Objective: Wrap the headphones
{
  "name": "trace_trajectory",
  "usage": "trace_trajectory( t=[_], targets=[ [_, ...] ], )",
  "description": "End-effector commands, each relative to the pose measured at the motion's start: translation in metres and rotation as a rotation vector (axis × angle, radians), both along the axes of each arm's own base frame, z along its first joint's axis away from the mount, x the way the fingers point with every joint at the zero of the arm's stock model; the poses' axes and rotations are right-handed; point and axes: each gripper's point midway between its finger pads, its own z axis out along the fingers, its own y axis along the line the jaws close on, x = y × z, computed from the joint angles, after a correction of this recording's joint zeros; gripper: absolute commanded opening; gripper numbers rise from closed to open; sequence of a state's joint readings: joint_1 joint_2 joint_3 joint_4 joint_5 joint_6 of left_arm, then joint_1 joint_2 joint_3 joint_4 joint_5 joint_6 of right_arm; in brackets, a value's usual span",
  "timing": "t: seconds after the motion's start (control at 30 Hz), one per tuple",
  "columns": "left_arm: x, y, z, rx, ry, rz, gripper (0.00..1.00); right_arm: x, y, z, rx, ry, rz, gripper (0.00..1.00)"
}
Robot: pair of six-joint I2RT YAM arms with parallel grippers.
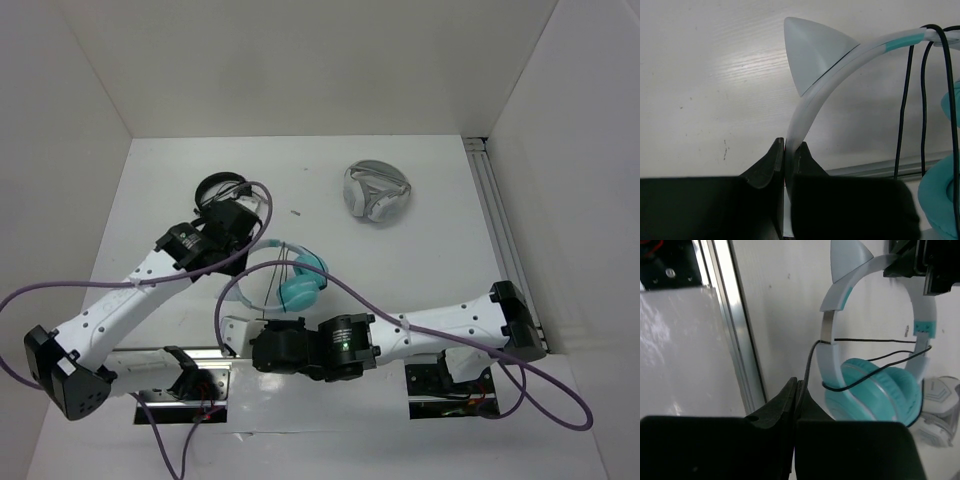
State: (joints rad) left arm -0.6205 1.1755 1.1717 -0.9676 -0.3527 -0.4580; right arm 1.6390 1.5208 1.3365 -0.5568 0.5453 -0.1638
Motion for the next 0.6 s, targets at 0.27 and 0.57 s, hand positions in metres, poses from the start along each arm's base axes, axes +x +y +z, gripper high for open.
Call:
trace_trajectory(
  t=[0.27, 0.57],
  targets=[
    [-0.027, -0.084, -0.018, -0.037, -0.002, -0.396, 0.0, 0.005, -0.054, 0.001, -0.233, -0.142, -0.011, 0.1],
    [-0.041, -0.103, -0.029, -0.042, 0.058, -0.476, 0.0, 0.027, -0.079, -0.004, -0.189, -0.113, -0.059, 0.23]
  ],
)
